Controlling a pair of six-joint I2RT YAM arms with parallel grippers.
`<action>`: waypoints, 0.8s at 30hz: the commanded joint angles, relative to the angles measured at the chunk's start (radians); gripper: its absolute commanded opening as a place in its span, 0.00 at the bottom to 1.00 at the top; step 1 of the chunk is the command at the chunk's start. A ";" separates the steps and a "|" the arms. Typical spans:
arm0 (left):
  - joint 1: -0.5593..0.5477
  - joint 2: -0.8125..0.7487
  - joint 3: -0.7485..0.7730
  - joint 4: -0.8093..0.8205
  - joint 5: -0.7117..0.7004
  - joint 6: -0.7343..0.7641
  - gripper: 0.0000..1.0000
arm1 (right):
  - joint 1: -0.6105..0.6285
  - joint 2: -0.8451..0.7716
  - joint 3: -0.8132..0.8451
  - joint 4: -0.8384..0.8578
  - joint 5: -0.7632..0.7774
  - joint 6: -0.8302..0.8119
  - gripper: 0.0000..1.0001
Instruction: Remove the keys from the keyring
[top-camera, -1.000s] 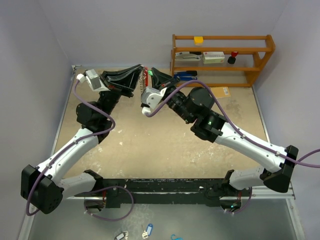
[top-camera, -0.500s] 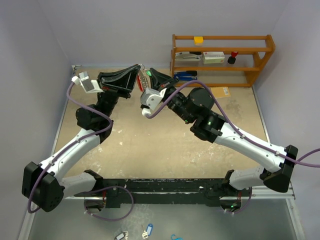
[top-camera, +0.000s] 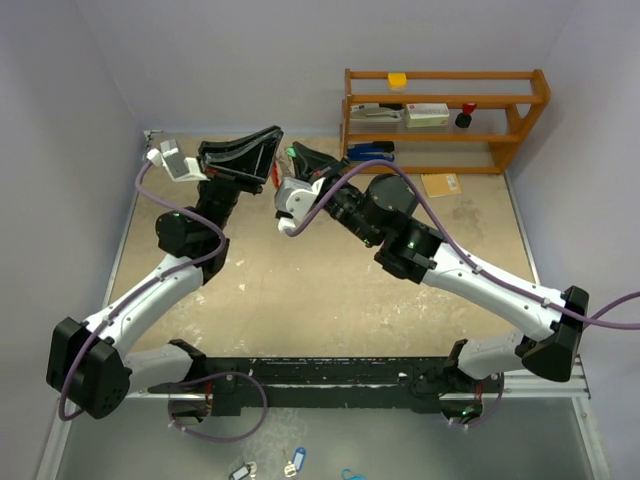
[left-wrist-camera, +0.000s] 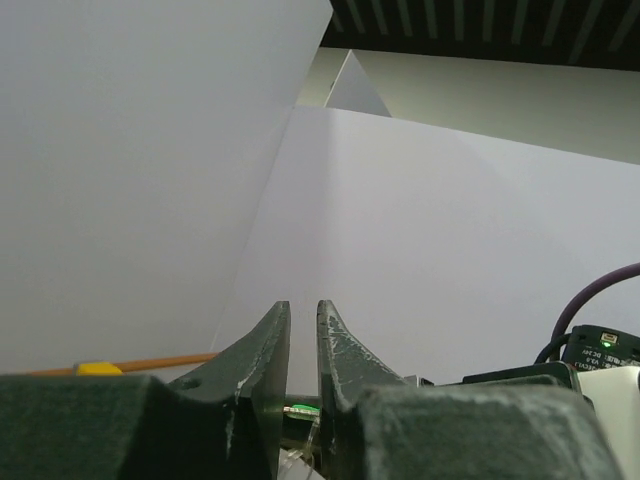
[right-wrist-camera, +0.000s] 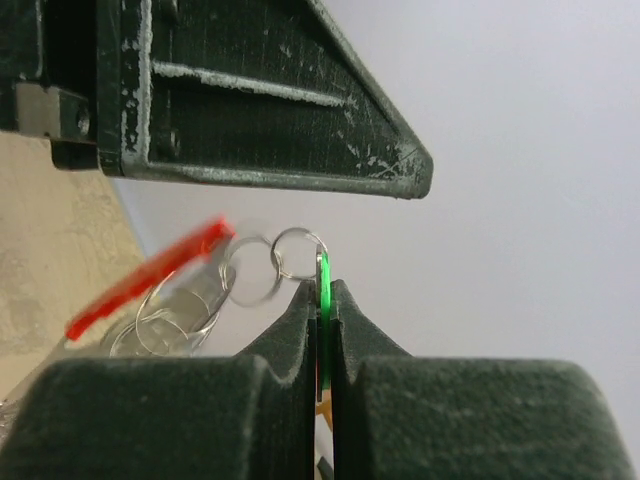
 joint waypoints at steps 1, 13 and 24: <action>0.004 -0.083 -0.010 -0.093 -0.046 0.095 0.20 | 0.002 -0.033 0.020 0.076 0.018 -0.007 0.00; 0.004 -0.222 -0.066 -0.339 -0.202 0.300 0.39 | 0.003 -0.086 0.044 0.061 0.058 -0.047 0.00; 0.004 -0.157 0.012 -0.350 -0.082 0.374 0.46 | 0.003 -0.101 0.040 0.044 0.059 -0.036 0.00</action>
